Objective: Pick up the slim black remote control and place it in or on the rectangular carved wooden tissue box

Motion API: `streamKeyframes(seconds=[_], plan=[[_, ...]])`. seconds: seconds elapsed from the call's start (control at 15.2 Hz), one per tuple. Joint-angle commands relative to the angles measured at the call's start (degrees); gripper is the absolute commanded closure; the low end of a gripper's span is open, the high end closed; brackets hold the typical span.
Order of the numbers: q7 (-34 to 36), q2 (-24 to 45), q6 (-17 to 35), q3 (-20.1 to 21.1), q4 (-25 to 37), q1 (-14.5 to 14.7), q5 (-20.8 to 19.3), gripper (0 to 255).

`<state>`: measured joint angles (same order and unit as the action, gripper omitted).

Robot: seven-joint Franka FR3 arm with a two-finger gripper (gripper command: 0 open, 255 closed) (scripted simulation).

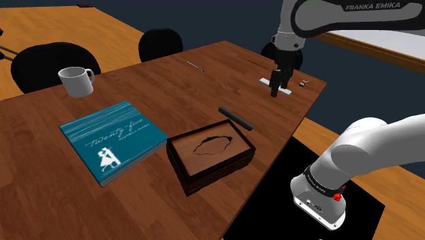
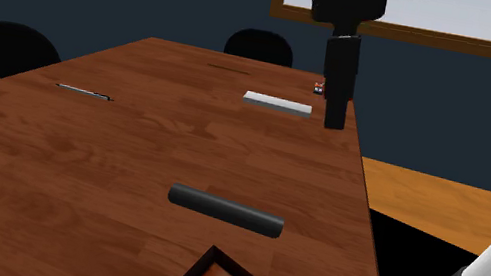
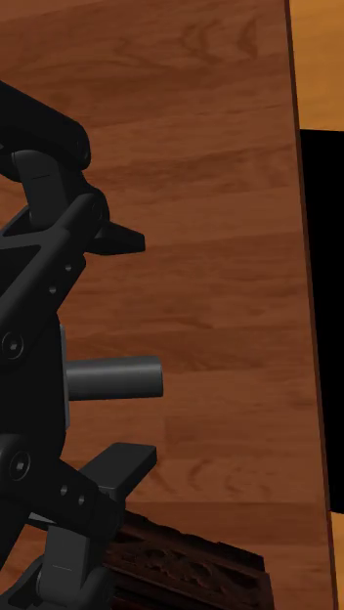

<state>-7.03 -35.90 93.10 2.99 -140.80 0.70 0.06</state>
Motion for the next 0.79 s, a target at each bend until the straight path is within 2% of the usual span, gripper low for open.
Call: streamKeyframes(seconds=[0.0,0.73], plan=[[0.92,3.14,3.67,0.85,-0.62,0.5,0.86,0],[4.51,25.46,21.89,4.43,2.54,2.35,2.99,0]])
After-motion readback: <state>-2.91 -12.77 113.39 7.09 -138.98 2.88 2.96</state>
